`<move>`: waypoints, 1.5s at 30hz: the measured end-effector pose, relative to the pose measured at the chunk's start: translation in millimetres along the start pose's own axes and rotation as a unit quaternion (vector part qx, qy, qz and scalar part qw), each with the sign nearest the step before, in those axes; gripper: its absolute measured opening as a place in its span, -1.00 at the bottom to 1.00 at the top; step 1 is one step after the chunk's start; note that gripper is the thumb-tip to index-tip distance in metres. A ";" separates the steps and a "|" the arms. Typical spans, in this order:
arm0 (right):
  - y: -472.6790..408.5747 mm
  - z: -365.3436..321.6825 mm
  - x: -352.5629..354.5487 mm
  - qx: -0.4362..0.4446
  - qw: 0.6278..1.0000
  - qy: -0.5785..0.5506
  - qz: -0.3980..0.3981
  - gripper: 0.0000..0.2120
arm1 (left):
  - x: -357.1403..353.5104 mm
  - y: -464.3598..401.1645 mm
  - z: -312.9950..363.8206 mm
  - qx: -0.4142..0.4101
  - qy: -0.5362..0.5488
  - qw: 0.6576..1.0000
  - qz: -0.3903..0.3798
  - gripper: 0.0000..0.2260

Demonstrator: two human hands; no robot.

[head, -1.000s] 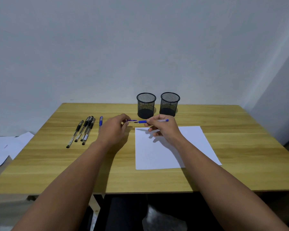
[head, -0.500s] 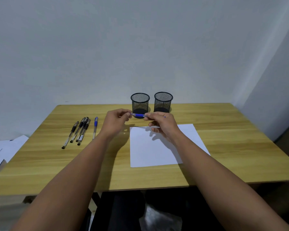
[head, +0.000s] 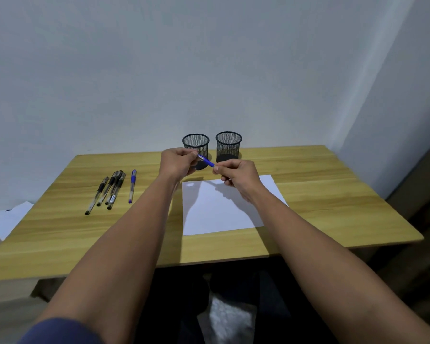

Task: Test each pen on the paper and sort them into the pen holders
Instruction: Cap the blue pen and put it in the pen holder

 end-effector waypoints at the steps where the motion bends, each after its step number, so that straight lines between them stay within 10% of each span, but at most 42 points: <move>1: 1.0 -1.7 2.1 0.007 1.000 0.000 0.006 -0.96 | -3.9 0.8 1.5 -0.001 -0.004 1.000 -0.002 -0.93; 13: -46.7 -56.0 33.0 0.064 0.973 0.222 0.012 -0.87 | -59.5 -39.7 55.0 -0.131 -0.133 0.981 -0.061 -0.62; 20: -109.6 -114.9 76.2 0.137 0.955 0.217 0.150 -0.92 | -102.4 -81.3 52.4 -0.216 -0.513 0.830 -0.030 -0.24; 27: -150.7 -94.7 67.3 0.121 0.944 0.262 0.160 -0.93 | -126.4 -124.7 26.3 -0.215 -0.626 0.750 -0.016 -0.19; 45: -149.4 -63.1 56.6 0.088 0.908 0.363 0.190 -0.74 | -132.0 -129.8 19.1 -0.185 -0.629 0.755 -0.011 -0.31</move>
Point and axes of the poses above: each hand's wrist, its own y-axis away from the middle knuckle, its own x-axis out of the back of the hand, z = x × y, the point moved 10 cm from there along -y, towards the middle knuckle
